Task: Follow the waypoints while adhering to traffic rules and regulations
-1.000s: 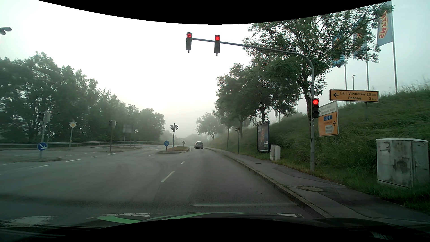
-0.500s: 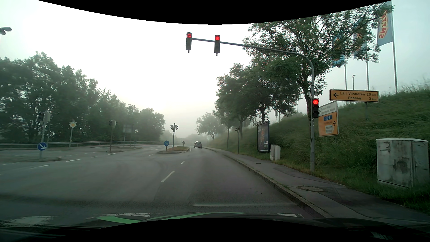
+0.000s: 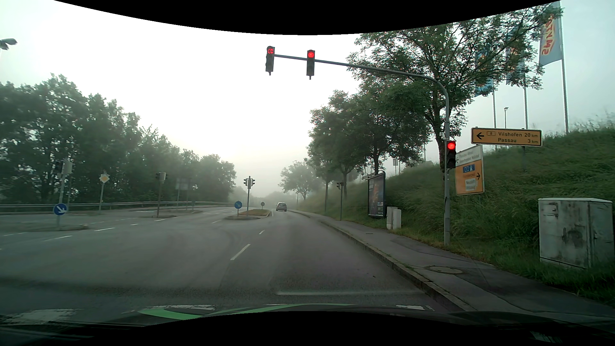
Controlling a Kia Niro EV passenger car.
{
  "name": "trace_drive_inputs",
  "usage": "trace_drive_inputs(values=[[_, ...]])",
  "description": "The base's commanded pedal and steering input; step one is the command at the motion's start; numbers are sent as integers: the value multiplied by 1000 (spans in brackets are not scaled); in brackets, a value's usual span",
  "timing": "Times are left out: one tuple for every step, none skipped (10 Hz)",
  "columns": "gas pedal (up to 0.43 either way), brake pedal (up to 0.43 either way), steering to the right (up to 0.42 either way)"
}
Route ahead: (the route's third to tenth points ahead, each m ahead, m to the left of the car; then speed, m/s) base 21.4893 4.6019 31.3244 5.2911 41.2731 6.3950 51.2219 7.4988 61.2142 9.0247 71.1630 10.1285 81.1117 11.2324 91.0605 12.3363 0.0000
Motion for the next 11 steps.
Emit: trace_drive_inputs(values=[[0,287,-52],[0,287,-52],[0,287,-52],[0,287,-52],[0,287,-52],[0,287,-52],[0,287,-52],[0,287,-52],[0,287,-52],[0,287,-52],[0,226,-52]])
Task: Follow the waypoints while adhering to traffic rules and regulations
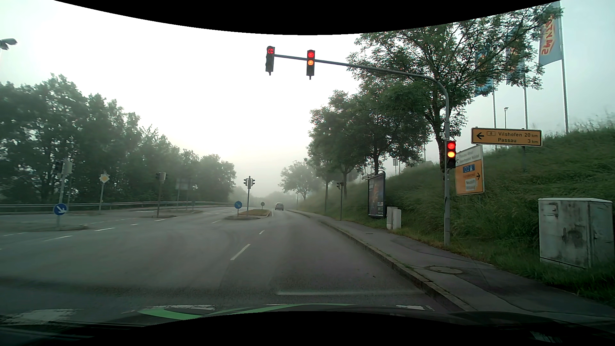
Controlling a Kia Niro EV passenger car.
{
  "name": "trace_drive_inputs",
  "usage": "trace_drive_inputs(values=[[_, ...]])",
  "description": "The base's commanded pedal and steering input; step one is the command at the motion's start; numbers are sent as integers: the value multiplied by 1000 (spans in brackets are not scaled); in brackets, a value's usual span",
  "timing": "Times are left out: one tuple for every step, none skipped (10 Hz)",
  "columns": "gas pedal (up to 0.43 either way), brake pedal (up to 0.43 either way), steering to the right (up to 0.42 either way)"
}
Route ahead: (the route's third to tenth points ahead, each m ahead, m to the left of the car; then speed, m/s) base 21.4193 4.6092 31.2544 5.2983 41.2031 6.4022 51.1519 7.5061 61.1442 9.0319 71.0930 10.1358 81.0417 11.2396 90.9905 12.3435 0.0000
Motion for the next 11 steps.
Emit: trace_drive_inputs(values=[[0,0,-52],[0,0,-52],[67,0,-52],[220,0,-52],[268,0,-52],[311,0,-52],[350,0,-52],[370,0,-52],[409,0,-52],[429,0,-52],[449,0,-52]])
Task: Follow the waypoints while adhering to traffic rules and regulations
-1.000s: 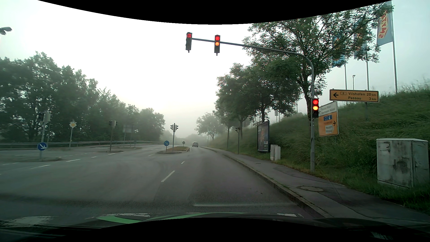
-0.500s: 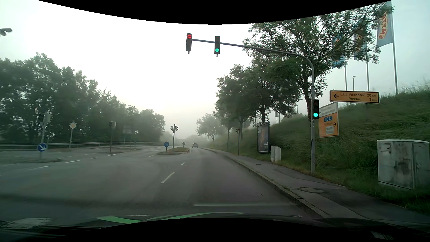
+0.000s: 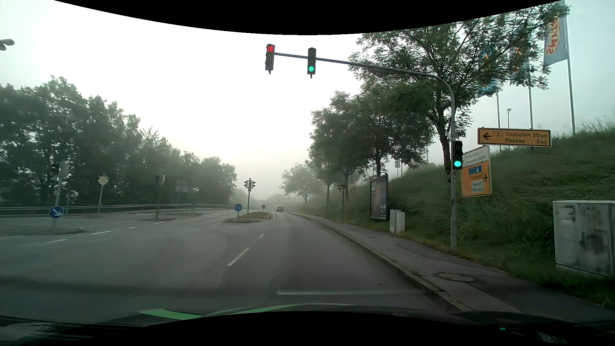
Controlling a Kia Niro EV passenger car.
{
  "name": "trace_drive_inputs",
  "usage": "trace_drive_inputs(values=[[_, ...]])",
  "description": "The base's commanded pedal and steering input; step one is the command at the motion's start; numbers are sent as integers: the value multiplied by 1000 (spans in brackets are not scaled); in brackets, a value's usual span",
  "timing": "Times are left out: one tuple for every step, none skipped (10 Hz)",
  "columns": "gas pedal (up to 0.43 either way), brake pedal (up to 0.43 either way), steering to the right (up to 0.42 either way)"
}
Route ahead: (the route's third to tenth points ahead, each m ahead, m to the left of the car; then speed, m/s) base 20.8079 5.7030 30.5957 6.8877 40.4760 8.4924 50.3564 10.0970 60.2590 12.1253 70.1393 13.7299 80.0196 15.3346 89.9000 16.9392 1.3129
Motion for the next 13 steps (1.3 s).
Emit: trace_drive_inputs(values=[[449,0,-51],[449,0,-50],[461,0,-51],[480,0,-50],[480,0,-50],[480,0,-50],[488,0,-50],[500,0,-50],[512,0,-51],[512,0,-50],[512,0,-51],[512,0,-50],[512,0,-51]])
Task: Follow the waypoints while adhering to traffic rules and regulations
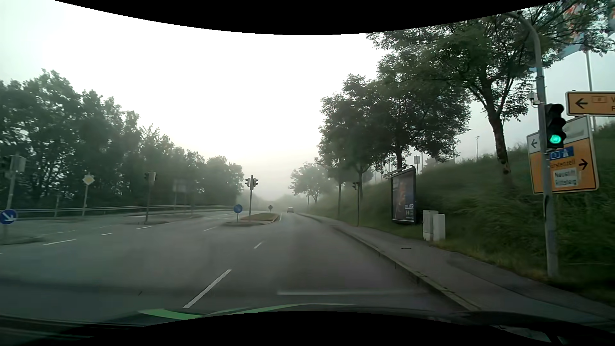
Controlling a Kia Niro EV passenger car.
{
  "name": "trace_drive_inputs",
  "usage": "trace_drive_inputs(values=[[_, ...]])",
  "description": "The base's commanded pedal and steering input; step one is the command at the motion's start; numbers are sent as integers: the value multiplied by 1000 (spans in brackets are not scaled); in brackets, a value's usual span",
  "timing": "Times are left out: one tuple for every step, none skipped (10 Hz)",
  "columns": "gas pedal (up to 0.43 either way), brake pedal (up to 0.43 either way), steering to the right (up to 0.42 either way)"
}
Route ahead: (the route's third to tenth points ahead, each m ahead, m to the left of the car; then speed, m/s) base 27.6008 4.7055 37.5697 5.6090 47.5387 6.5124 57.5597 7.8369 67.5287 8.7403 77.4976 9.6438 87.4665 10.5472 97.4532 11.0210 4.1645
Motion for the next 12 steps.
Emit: trace_drive_inputs(values=[[512,0,-50],[512,0,-50],[512,0,-48],[512,0,-46],[512,0,-45],[512,0,-44],[512,0,-39],[512,0,-35],[512,0,-32],[512,0,-31],[512,0,-29],[512,0,-26]])
